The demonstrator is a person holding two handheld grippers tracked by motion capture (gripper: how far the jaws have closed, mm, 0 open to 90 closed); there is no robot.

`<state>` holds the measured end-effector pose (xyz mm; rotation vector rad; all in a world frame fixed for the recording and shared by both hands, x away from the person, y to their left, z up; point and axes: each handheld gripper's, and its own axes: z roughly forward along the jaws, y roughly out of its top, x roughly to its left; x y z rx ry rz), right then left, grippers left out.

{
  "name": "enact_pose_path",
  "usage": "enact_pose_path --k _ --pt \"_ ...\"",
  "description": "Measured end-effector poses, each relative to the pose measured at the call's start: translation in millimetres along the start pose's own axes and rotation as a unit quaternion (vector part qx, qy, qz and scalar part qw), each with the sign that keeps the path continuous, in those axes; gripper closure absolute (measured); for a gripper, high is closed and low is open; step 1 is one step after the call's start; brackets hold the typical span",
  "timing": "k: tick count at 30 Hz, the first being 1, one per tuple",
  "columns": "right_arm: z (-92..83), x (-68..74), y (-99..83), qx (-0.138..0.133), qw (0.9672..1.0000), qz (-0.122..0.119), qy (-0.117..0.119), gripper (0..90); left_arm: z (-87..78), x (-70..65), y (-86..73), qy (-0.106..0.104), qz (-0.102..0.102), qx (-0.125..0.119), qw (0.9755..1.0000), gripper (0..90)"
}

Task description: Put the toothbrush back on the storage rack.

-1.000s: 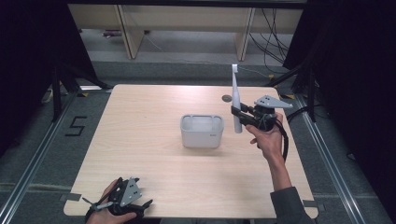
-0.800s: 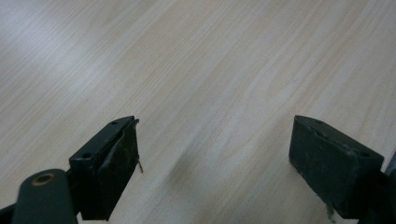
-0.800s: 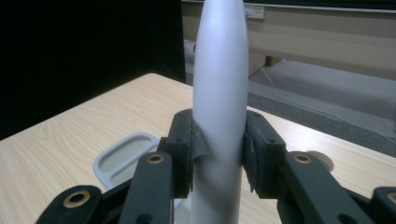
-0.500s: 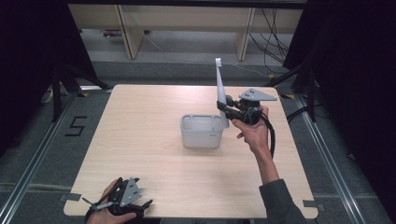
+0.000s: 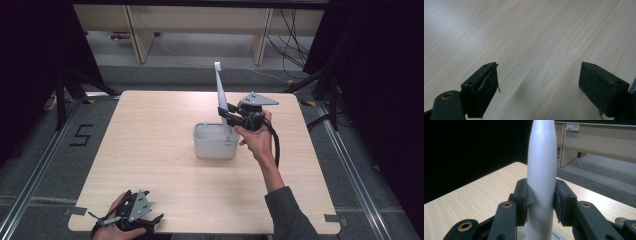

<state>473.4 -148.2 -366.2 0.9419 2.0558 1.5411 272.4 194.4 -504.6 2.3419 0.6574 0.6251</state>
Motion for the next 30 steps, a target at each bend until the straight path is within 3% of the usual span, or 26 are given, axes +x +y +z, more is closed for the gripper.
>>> enact_pose_path --k 10,11,17,20,30 --pt "16.9 1.7 -5.9 0.006 0.9999 -0.01 0.003 66.7 -0.5 0.4 0.1 -0.005 0.001 0.002 1.0 15.4" --pt "17.9 3.1 -7.0 0.01 0.9999 0.002 0.003 66.7 -0.5 0.3 0.1 -0.005 0.0 0.001 1.0 15.4" --pt "27.9 2.1 -12.8 0.025 0.9996 -0.01 0.001 66.7 0.8 -0.5 -0.5 -0.005 -0.002 -0.006 1.0 15.4" --pt "32.6 4.6 -17.9 0.039 0.9992 0.003 0.004 66.7 -0.3 0.3 -0.1 -0.006 0.0 0.002 1.0 15.4" --pt "43.4 8.1 -27.3 0.067 0.9976 -0.018 0.001 66.7 1.2 -0.6 -0.6 -0.007 -0.002 -0.005 1.0 15.4"
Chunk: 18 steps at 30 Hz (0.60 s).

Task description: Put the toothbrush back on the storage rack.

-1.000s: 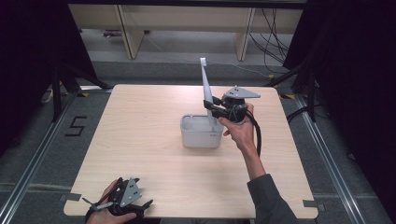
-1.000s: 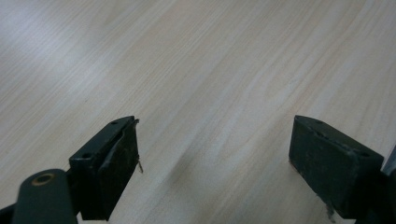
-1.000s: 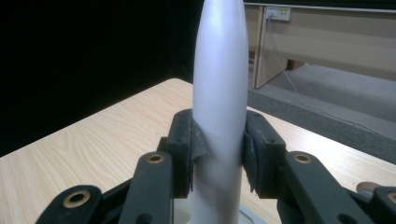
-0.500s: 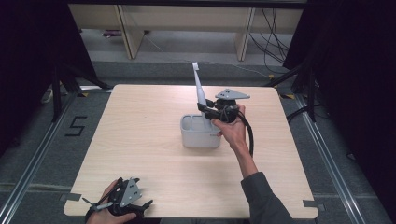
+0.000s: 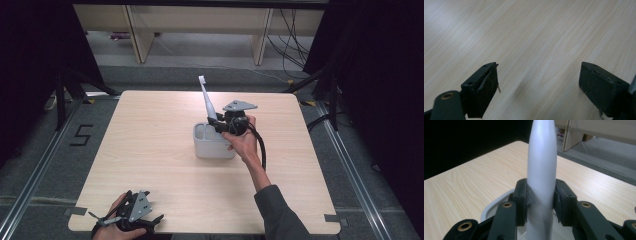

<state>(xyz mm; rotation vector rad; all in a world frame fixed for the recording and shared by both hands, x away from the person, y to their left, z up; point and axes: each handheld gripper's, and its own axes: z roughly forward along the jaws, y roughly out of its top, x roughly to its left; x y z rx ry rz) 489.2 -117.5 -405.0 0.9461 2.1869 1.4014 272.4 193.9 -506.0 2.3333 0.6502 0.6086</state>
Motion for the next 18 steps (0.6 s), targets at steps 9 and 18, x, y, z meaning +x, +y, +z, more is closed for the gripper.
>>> enact_pose_path --k 9,18 --pt "6.5 2.3 -5.7 0.024 0.9997 -0.007 0.0 66.7 0.1 -0.1 0.1 0.0 0.001 0.0 1.0 15.4" --pt "11.7 4.1 -9.5 0.046 0.999 0.002 0.003 66.6 -0.3 0.4 0.0 0.001 0.0 0.0 1.0 15.4"
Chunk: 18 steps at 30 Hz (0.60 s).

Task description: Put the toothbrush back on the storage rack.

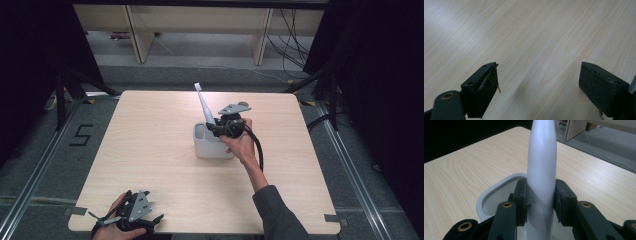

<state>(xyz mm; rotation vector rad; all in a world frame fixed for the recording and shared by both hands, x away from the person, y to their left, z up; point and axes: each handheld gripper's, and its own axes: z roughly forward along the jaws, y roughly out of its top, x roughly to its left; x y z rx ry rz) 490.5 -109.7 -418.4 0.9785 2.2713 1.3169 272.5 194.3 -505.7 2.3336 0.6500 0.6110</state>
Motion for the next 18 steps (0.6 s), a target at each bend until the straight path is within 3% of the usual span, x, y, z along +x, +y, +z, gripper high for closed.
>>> enact_pose_path --k 2,4,10,11,15,18 --pt "0.9 0.2 -0.3 0.008 0.9998 -0.018 -0.006 66.6 0.3 0.0 -0.1 0.0 0.001 0.001 1.0 15.4" --pt "0.9 1.7 -1.2 0.018 0.9998 -0.008 -0.005 66.6 0.2 -0.1 -0.2 0.0 0.0 0.0 1.0 15.4" --pt "3.8 0.3 -1.9 0.03 0.9994 -0.016 0.0 66.6 -1.0 0.5 0.3 -0.001 0.001 0.007 1.0 15.4" --pt "3.4 1.7 -2.4 0.034 0.9994 -0.007 -0.004 66.6 -1.0 0.5 0.3 -0.001 0.001 0.007 1.0 15.4" --pt "3.9 1.6 -3.4 0.049 0.9988 -0.007 -0.008 66.5 0.0 0.0 -0.1 -0.001 -0.001 0.0 1.0 15.4" --pt "4.6 -1.1 -3.4 0.053 0.9983 -0.024 -0.008 66.6 -1.1 0.4 0.4 -0.002 0.001 0.007 1.0 15.4"
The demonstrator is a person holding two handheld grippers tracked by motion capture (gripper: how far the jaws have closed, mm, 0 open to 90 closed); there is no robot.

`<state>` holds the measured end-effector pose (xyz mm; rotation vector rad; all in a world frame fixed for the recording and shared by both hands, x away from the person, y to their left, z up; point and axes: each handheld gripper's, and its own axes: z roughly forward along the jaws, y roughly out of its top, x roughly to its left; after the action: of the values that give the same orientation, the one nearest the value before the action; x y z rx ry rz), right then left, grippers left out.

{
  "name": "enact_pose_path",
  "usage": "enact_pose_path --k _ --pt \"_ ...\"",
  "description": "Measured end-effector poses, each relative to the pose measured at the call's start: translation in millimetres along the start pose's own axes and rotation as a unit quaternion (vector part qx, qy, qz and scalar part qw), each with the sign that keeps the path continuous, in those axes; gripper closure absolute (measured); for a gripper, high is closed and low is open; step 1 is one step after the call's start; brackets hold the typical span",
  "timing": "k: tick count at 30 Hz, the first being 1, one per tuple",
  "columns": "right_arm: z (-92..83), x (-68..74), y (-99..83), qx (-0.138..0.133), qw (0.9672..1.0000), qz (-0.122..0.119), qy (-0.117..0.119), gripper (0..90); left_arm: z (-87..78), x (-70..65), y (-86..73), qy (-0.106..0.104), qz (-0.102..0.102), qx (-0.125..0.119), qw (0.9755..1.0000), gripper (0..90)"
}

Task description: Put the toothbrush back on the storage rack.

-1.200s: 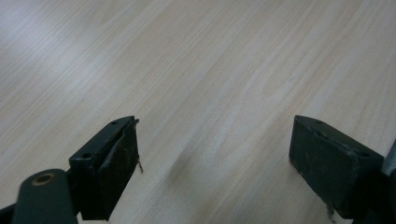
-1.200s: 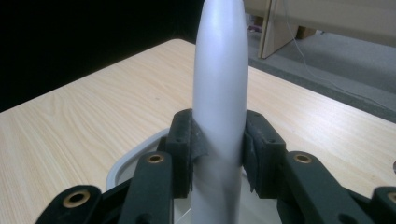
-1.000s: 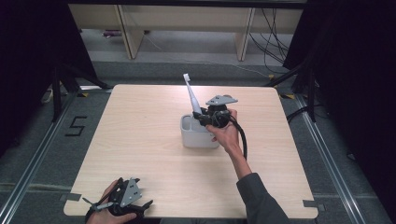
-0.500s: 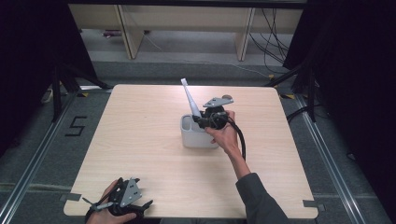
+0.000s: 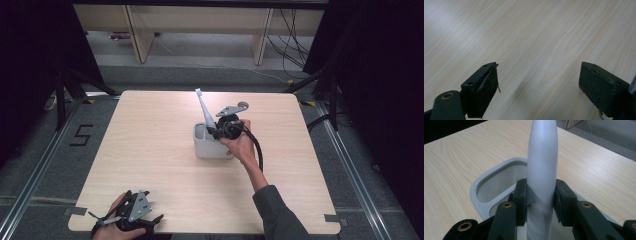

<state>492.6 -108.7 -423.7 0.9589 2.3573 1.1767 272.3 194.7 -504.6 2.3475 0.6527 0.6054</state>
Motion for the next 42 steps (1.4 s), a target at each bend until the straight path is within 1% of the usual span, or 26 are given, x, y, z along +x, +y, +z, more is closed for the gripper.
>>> enact_pose_path --k 2,5,6,8,9,11,12,13,14,15,17,18,19,21,22,23,24,26,29,30,32,35,38,39,40,42 --pt "0.2 -0.2 -0.3 0.006 1.0 -0.004 0.002 66.6 1.2 -0.4 -0.5 0.001 -0.001 -0.006 1.0 15.4" --pt "-0.8 1.1 -0.7 0.019 0.9998 0.008 -0.002 66.5 1.4 -0.3 -0.4 0.003 0.001 -0.006 1.0 15.4" --pt "-0.8 1.3 -1.2 0.026 0.9995 0.017 -0.002 66.5 1.3 -0.4 -0.4 0.002 0.001 -0.005 1.0 15.4" --pt "0.1 2.1 -1.7 0.023 0.9995 0.019 -0.002 66.6 1.5 -0.4 -0.4 0.002 0.001 -0.005 1.0 15.4" --pt "0.8 1.7 -2.2 0.022 0.9996 0.017 -0.004 66.6 1.5 -0.4 -0.4 0.002 0.001 -0.005 1.0 15.4" --pt "0.8 -0.2 -2.1 0.027 0.9996 0.003 -0.004 66.5 1.4 -0.4 -0.4 0.002 0.001 -0.006 1.0 15.4" --pt "0.3 0.6 -2.0 0.035 0.9994 0.009 0.001 66.5 1.5 -0.5 -0.6 0.007 -0.001 -0.007 1.0 15.4" --pt "2.1 -0.8 -2.5 0.031 0.9995 -0.004 0.0 66.6 1.5 -0.5 -0.6 0.007 -0.001 -0.007 1.0 15.4" --pt "1.8 -0.2 -2.7 0.04 0.9992 0.008 0.002 66.6 1.6 -0.6 -0.6 0.007 -0.001 -0.007 1.0 15.4" --pt "1.8 1.1 -3.2 0.044 0.9988 0.021 0.0 66.5 0.7 -0.7 -0.1 0.008 0.0 0.001 1.0 15.4" --pt "2.5 1.4 -3.7 0.042 0.9989 0.022 -0.004 66.5 0.8 -0.3 -0.2 0.003 -0.001 -0.001 1.0 15.4" --pt "2.6 0.1 -3.2 0.05 0.9987 0.01 0.002 66.5 1.2 0.1 -0.3 0.004 0.0 0.002 1.0 15.4" --pt "2.7 0.5 -3.4 0.052 0.9986 0.013 0.002 66.5 1.6 -0.9 -0.5 -0.003 -0.005 0.001 1.0 15.4" --pt "3.5 0.8 -4.1 0.052 0.9985 0.018 0.001 66.5 1.9 -1.0 -0.7 -0.002 -0.003 -0.005 1.0 15.4" --pt "4.4 0.1 -4.3 0.055 0.9985 0.008 0.002 66.5 1.5 -0.5 -0.7 0.001 -0.001 -0.006 1.0 15.4" --pt "4.6 0.1 -4.2 0.054 0.9985 0.009 0.001 66.5 1.5 -0.5 -0.7 0.001 -0.001 -0.006 1.0 15.4" --pt "4.6 0.1 -4.2 0.054 0.9985 0.009 0.001 66.5 0.3 -0.1 -0.3 0.001 -0.001 0.001 1.0 15.4" --pt "6.9 -0.1 -4.1 0.053 0.9985 0.012 0.001 66.4 0.4 -0.2 -0.3 0.007 0.0 -0.001 1.0 15.4" --pt "8.4 0.0 -3.9 0.049 0.9987 0.013 -0.006 66.4 1.0 -0.7 -0.5 0.001 -0.003 -0.008 1.0 15.4" --pt "8.2 -0.1 -3.3 0.062 0.9979 0.016 0.004 66.3 1.1 -0.7 -0.3 0.001 -0.002 -0.008 1.0 15.4" --pt "9.4 0.2 -3.6 0.06 0.9981 0.015 -0.001 66.2 1.2 -0.8 -0.5 0.001 -0.002 -0.008 1.0 15.4" --pt "9.9 1.5 -3.7 0.066 0.9976 0.021 -0.003 66.2 1.1 -0.8 -0.5 0.001 -0.002 -0.008 1.0 15.4" --pt "10.2 1.8 -3.6 0.061 0.9979 0.022 -0.004 65.3 1.1 -0.9 -0.5 0.002 -0.002 -0.008 1.0 15.4" --pt "9.7 2.3 -3.3 0.06 0.9978 0.029 0.001 64.8 1.1 -0.9 -0.5 0.002 -0.002 -0.008 1.0 15.4" --pt "9.2 1.1 -3.3 0.057 0.9982 0.018 -0.006 64.3 0.6 -0.8 -0.3 0.001 -0.001 -0.004 1.0 15.4" --pt "7.3 1.4 -3.2 0.054 0.9982 0.024 -0.004 64.0 0.2 -0.6 -0.1 0.001 -0.001 -0.001 1.0 15.4"
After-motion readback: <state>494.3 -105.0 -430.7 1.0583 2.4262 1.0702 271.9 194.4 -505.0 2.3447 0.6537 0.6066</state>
